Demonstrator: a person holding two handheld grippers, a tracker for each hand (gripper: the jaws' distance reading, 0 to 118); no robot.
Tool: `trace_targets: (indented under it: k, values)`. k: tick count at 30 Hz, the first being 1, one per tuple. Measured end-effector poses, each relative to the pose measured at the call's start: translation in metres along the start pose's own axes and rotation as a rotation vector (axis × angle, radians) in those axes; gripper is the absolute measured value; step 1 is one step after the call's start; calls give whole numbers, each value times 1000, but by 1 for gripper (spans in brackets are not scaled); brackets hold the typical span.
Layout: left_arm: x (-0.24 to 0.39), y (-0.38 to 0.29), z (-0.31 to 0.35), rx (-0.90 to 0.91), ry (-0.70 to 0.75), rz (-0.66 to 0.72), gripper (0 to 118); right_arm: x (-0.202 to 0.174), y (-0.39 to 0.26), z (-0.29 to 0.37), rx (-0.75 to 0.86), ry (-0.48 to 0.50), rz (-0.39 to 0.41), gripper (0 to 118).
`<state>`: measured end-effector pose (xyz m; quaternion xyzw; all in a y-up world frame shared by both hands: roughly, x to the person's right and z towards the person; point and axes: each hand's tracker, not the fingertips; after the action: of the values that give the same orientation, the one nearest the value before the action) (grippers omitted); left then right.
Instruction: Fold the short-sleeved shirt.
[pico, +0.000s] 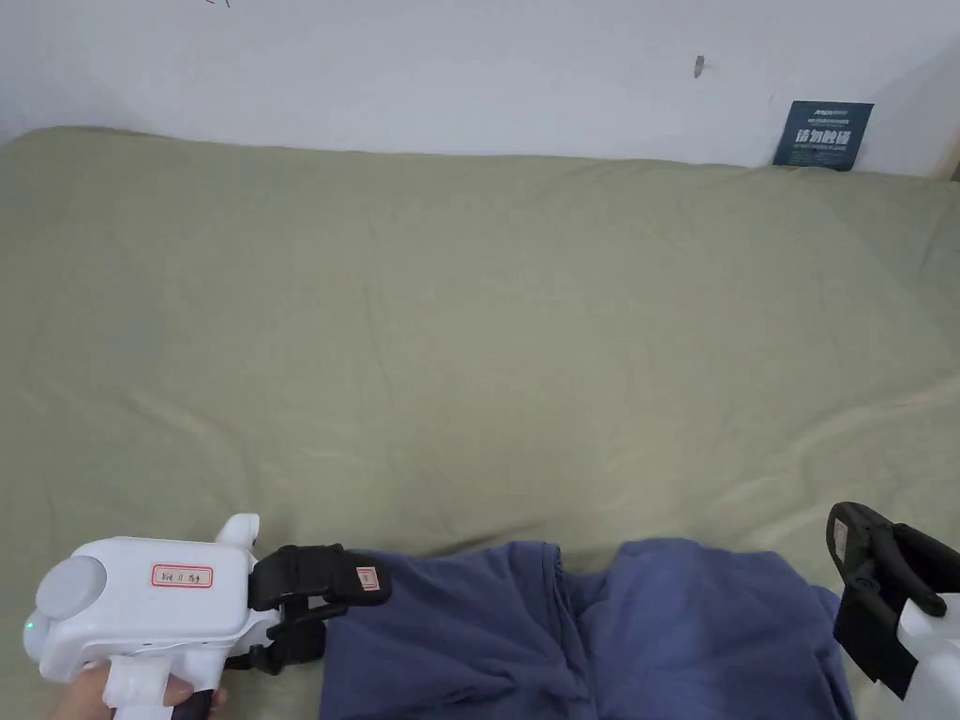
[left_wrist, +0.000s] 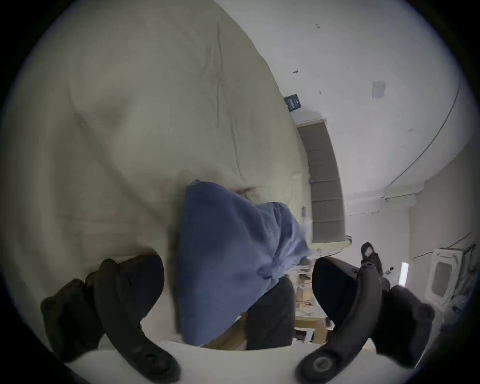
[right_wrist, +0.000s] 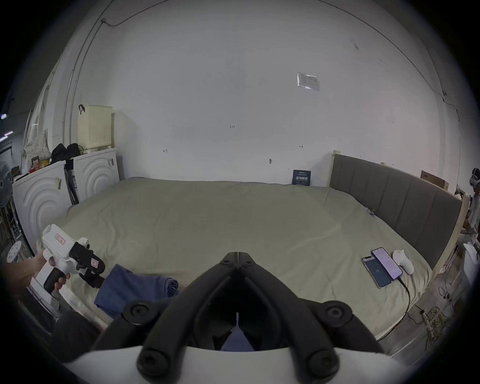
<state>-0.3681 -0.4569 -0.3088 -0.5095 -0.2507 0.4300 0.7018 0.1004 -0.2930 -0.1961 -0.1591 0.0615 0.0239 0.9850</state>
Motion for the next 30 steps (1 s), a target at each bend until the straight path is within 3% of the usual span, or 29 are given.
trace_targets:
  k: [3, 4, 5, 7, 8, 9, 11, 15, 17, 21, 26, 30]
  values:
    - [2, -3, -19, -8, -155, 47, 108, 2, 0, 0, -6, -6, 0, 0]
    - [4, -6, -27, -22, -170, 66, 94, 2, 0, 0, -6, -9, 3, 0]
    - [4, -5, -32, -15, -185, 84, 63, 3, 1, 0, -6, -10, 5, 0]
    - [-17, 6, -49, -36, -138, 132, 36, 5, 1, 3, -2, -15, 3, 0]
    - [-21, 8, -57, -41, 8, 81, 22, 6, 2, 4, 0, -17, 1, 0]
    - [-25, 9, -54, -37, 60, 44, 10, 7, 2, 5, 1, -18, 0, 0]
    - [-7, -6, -37, -10, -80, 101, 9, 9, 4, 9, 8, -24, 7, 0]
    - [36, -16, 17, 62, -18, 7, 9, 12, 10, 12, 32, -22, 3, 0]
    - [57, -23, 54, 125, 41, -20, 9, 14, 13, 12, 49, -15, -13, 0]
    - [88, -14, 108, 192, 329, -105, 9, 13, 14, 11, 64, 4, -17, 0]
    - [158, -16, 69, 120, 632, -262, 9, 15, 12, 12, 69, 11, -33, 0]
    - [203, -23, 14, 92, 655, -322, 9, 20, 12, 20, 82, 2, -38, 0]
